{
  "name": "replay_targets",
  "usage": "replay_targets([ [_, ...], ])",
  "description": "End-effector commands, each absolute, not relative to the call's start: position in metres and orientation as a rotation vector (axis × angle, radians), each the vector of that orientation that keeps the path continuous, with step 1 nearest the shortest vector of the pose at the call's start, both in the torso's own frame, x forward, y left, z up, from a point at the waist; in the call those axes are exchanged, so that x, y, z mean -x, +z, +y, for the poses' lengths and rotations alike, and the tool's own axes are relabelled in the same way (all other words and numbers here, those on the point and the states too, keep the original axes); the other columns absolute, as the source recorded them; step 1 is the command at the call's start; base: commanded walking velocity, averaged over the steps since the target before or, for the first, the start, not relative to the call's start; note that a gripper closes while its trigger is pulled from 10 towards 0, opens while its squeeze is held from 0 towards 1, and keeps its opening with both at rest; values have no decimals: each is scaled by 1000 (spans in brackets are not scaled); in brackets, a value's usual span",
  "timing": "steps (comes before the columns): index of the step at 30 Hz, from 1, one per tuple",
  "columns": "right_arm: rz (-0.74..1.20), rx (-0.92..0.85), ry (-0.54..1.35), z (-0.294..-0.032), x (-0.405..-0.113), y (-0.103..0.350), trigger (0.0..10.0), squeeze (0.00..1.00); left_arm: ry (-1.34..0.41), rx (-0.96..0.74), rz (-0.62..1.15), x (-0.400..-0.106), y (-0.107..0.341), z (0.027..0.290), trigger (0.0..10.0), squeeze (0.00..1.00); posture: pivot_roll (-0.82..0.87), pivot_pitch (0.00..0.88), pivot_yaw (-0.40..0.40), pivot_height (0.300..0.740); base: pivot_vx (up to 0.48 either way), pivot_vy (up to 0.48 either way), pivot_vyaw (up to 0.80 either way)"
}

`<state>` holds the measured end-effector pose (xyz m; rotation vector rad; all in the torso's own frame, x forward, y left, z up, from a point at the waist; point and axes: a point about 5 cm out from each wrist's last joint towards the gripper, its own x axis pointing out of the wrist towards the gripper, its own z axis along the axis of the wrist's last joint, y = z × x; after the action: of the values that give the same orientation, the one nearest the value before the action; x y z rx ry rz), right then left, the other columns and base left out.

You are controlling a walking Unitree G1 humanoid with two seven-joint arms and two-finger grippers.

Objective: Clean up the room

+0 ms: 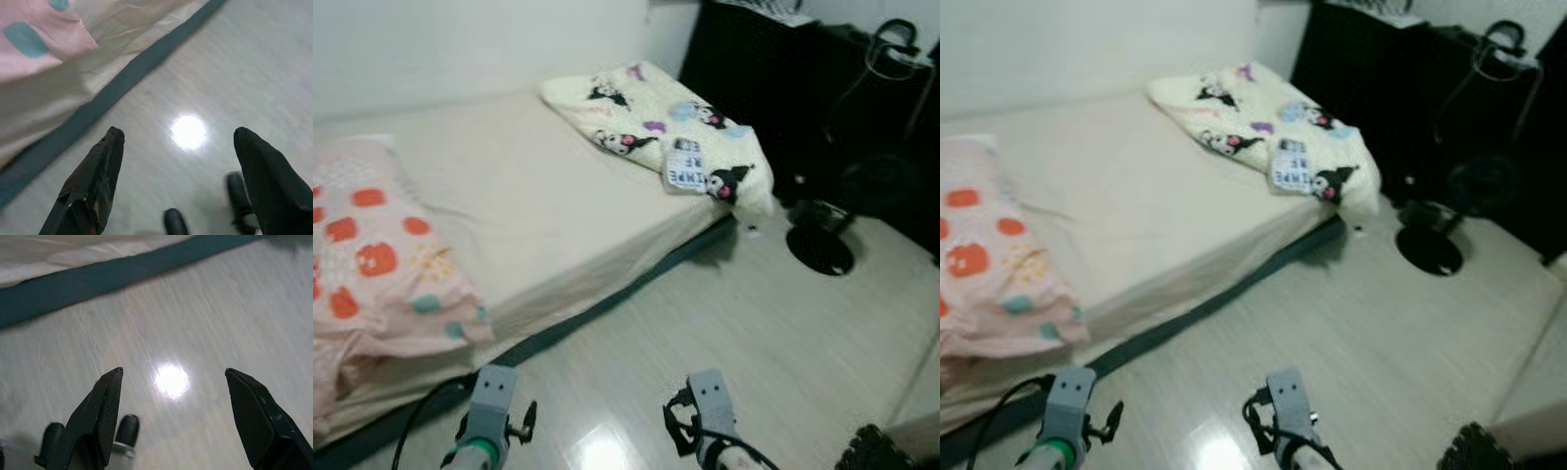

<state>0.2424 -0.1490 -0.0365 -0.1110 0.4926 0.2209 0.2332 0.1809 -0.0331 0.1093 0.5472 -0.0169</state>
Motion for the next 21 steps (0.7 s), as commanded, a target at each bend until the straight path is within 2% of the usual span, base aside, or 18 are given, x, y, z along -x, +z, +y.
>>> replay_targets([
  [1,523,101,186,-158,-236,-41,10000,0,-31,-102,568,-228,-38,176,10000,0,22,55,-24,740,0,0,-800],
  [13,524,88,170,-159,-238,-41,10000,0,-46,-106,534,-234,-33,174,10000,0,20,52,-21,740,0,0,-800],
  [20,435,47,130,-160,-250,-28,10000,0,-72,-158,421,-250,-15,169,10000,0,17,52,-17,740,0,0,-800],
  [21,394,22,122,-159,-255,-22,10000,0,-89,-162,372,-257,-5,167,10000,0,15,51,-14,740,0,0,0],
])
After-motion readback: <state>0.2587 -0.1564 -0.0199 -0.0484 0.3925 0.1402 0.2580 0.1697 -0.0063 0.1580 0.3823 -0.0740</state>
